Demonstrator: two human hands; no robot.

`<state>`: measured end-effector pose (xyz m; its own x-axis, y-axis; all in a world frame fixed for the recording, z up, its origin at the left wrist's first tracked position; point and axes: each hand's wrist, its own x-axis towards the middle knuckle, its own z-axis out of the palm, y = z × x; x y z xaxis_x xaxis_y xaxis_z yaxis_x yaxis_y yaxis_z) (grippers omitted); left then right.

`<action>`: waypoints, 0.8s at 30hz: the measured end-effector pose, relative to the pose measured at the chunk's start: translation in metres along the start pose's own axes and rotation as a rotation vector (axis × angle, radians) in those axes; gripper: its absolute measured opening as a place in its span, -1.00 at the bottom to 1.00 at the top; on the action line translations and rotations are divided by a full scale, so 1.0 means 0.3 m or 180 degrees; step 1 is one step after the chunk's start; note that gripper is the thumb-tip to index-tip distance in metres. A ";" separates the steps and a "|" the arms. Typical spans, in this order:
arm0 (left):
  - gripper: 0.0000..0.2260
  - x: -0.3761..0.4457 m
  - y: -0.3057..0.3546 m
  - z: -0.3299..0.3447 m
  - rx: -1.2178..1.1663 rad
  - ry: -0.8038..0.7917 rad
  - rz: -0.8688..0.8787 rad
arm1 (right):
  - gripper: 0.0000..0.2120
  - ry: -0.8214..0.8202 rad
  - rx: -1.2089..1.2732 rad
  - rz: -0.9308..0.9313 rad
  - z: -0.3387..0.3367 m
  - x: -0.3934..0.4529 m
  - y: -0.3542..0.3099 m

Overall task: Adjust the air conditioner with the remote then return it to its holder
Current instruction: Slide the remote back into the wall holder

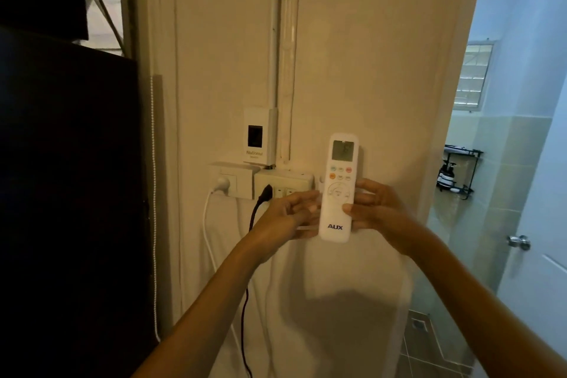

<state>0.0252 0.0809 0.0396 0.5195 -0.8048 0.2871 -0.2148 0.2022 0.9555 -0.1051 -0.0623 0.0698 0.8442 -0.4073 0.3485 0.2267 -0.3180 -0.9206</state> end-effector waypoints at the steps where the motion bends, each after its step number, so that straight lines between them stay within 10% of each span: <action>1: -0.68 0.024 -0.012 0.013 0.0015 0.0094 0.0028 | -0.63 0.0076 -0.0067 -0.0010 -0.024 0.017 -0.004; 24: -0.34 0.326 -0.283 0.297 0.1692 0.2129 0.1306 | -0.56 0.1223 -0.0662 -0.0331 -0.054 0.298 -0.051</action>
<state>0.0206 -0.0645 -0.0194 0.6506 -0.2072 0.7306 -0.7489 -0.0150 0.6626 -0.0410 -0.1077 0.1179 0.5715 -0.6399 0.5137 0.1652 -0.5235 -0.8358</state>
